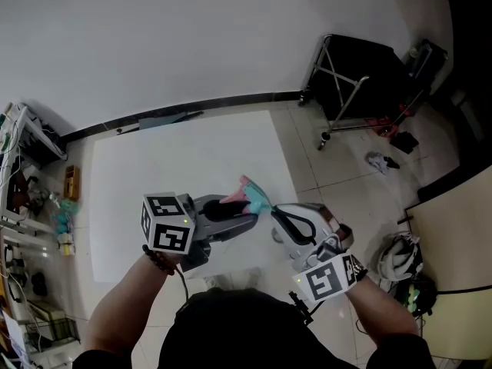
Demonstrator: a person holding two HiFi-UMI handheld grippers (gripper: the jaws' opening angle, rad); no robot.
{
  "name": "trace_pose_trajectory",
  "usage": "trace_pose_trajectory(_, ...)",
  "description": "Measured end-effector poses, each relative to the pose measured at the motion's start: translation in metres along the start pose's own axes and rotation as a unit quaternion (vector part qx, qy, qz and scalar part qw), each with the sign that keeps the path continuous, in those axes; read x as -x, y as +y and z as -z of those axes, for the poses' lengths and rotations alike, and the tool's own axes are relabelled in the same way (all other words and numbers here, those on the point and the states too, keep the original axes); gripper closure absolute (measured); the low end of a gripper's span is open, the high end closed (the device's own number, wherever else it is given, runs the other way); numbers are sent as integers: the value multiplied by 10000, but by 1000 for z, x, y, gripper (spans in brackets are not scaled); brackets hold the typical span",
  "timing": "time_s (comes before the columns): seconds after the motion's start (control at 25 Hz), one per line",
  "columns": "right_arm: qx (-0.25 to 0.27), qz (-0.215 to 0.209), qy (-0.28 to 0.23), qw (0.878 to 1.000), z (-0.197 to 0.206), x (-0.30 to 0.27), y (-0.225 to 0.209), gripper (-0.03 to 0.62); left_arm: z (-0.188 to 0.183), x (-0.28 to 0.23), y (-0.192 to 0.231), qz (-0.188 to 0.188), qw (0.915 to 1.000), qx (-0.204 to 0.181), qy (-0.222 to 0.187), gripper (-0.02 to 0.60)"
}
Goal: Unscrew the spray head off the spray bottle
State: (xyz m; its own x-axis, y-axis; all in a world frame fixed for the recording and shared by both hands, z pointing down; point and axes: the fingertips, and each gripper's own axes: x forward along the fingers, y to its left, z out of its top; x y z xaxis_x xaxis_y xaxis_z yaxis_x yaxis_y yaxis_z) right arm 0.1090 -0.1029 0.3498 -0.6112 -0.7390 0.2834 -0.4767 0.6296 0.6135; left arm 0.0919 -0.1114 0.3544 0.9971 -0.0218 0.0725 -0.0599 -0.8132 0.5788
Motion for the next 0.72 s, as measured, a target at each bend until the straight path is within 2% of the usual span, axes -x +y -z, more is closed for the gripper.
trace_pose_trajectory(0.12, -559, -444, -20, 9974, 1, 2, 4, 494, 2, 5, 0, -133, 9995, -269, 91, 434)
trace_pose_trajectory(0.2, -1106, -703, -235, 9911, -3, 4, 1, 461, 4, 7, 0, -222, 9983, -481, 224, 434)
trace_pose_trajectory(0.28, -1877, -868, -512, 9770, -6, 6, -7, 450, 7, 6, 1, -298, 9963, -703, 383, 434)
trace_pose_trajectory(0.36, -2632, -1072, -544, 9572, 0, 8, -15, 444, 10, 5, 1, -395, 9931, -964, 537, 434)
trace_pose_trajectory(0.44, -3481, -1311, -551, 9266, 5, 8, -21, 434, 14, 3, 1, -527, 9878, -1297, 686, 434)
trace_pose_trajectory(0.6, -5141, -1904, -551, 8345, 6, 4, -24, 382, 23, -4, -2, -822, 9703, -2068, 953, 434)
trace_pose_trajectory(0.64, -5398, -2055, -499, 8148, 5, 2, -22, 374, 23, -5, -1, -898, 9647, -2266, 997, 434)
trace_pose_trajectory(0.72, -5697, -2332, -334, 7874, 3, -3, -15, 369, 24, -6, 0, -1024, 9533, -2633, 1071, 434)
